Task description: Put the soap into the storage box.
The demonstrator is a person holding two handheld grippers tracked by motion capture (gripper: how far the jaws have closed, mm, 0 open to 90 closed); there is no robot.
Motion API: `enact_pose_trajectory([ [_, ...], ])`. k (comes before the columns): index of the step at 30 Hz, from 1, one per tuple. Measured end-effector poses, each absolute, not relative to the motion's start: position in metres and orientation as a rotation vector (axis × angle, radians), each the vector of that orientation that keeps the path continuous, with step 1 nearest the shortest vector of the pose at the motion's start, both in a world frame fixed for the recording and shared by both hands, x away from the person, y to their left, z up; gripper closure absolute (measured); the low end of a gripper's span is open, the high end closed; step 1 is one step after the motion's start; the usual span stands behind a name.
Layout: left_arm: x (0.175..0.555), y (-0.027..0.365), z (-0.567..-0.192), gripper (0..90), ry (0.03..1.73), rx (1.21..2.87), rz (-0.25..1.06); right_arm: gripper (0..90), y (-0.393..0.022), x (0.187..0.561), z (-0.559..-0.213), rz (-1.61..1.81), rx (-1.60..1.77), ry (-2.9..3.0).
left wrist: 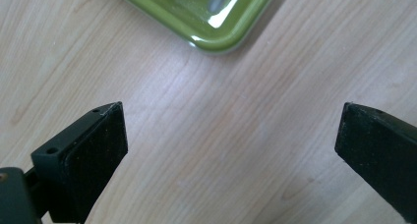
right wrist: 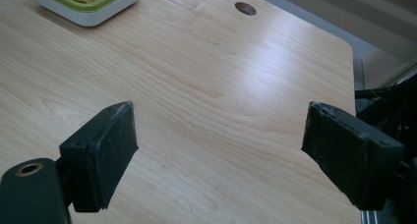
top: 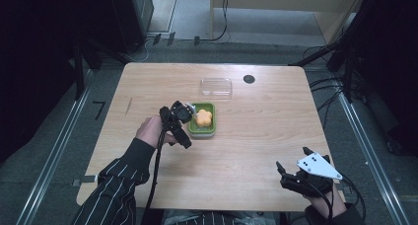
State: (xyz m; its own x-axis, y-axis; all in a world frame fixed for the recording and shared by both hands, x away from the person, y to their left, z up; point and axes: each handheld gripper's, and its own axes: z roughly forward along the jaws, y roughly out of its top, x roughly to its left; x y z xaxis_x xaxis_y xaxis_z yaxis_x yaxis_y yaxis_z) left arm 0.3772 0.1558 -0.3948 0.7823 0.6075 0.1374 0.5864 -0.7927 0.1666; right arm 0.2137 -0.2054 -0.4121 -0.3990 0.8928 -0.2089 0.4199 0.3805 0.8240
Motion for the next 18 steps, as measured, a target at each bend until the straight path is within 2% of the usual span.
enact_pose_trajectory([
  [18, 0.324, 0.183, -0.411, 0.0, 1.04, 2.872, 0.249, 13.7, -0.205, 0.213, -0.412, 0.916, 1.119, 1.98],
])
